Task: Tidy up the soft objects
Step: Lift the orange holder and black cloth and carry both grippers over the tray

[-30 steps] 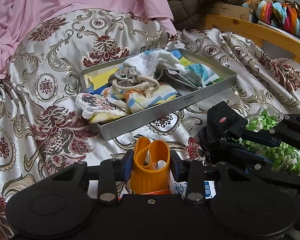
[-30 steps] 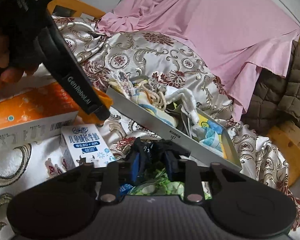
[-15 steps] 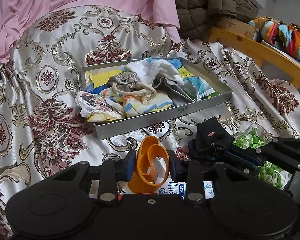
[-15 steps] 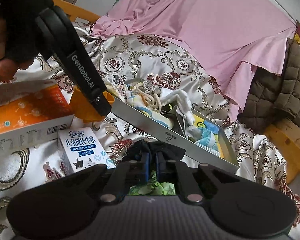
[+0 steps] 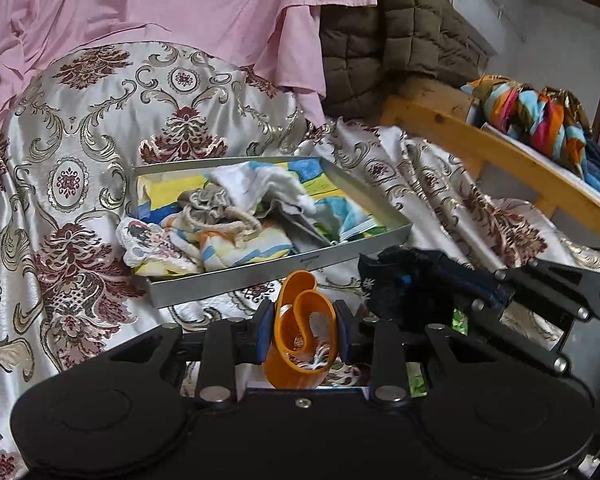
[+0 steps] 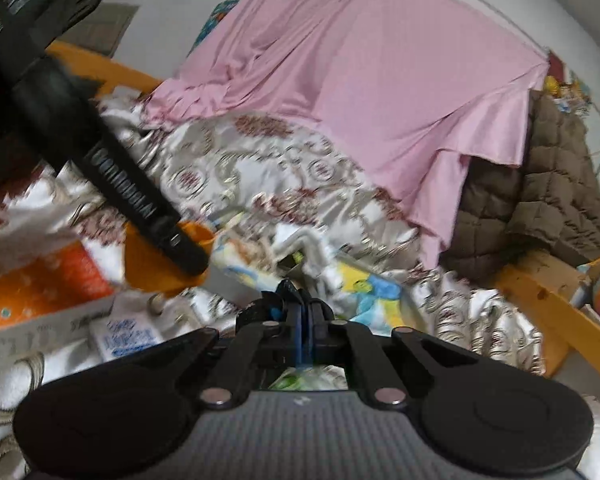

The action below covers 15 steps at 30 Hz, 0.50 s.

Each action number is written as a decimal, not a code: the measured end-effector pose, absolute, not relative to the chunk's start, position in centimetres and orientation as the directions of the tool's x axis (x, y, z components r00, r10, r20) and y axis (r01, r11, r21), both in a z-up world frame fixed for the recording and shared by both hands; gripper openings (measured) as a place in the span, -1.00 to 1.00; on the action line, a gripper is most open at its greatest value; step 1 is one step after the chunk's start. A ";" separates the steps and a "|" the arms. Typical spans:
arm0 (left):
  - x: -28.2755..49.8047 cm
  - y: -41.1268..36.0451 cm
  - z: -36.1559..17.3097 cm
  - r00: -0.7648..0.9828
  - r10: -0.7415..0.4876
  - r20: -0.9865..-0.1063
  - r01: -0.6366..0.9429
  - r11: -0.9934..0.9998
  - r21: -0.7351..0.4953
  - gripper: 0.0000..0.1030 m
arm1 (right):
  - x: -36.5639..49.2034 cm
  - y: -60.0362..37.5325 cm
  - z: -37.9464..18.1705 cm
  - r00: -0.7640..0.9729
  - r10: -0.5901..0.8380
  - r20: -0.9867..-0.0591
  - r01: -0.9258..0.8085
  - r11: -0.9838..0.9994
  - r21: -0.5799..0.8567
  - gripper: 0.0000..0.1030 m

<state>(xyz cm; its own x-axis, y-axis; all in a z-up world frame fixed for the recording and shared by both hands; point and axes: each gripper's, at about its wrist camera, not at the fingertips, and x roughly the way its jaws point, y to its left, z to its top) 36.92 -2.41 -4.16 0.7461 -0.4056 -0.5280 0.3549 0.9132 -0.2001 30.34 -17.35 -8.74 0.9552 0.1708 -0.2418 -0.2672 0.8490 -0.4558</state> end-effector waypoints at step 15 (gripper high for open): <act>35.1 -4.1 -2.2 0.777 -0.419 -0.470 0.356 0.908 -0.220 -0.36 | 29.5 -19.4 -5.6 0.978 0.136 -0.161 -0.194 0.881 -0.433 -0.95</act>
<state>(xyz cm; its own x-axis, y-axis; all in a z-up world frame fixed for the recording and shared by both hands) 35.08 -4.06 -2.23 0.7770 -0.4189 -0.4698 0.3563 0.9080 -0.2205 29.50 -19.44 -5.59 0.9776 0.1359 -0.1608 -0.1936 0.8805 -0.4327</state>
